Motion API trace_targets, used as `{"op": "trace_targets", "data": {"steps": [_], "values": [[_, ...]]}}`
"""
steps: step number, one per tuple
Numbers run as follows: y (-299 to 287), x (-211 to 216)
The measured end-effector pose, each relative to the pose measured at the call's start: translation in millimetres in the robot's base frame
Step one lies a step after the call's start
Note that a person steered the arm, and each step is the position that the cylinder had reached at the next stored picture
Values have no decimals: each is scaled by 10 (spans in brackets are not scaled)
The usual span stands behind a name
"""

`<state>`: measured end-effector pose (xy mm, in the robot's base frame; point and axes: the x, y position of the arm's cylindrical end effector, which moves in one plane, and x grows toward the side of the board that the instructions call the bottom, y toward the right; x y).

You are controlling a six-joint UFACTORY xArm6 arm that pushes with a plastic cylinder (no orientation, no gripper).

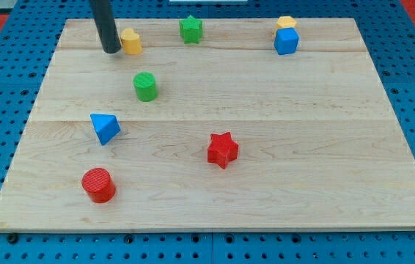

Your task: Move the green circle to the left of the green star

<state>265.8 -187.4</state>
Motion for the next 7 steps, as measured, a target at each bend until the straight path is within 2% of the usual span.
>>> {"op": "trace_targets", "data": {"steps": [1, 3, 4, 5, 6, 7], "values": [[307, -158], [1285, -172], [1047, 135], [1269, 813], [1165, 1496], [775, 1189]]}}
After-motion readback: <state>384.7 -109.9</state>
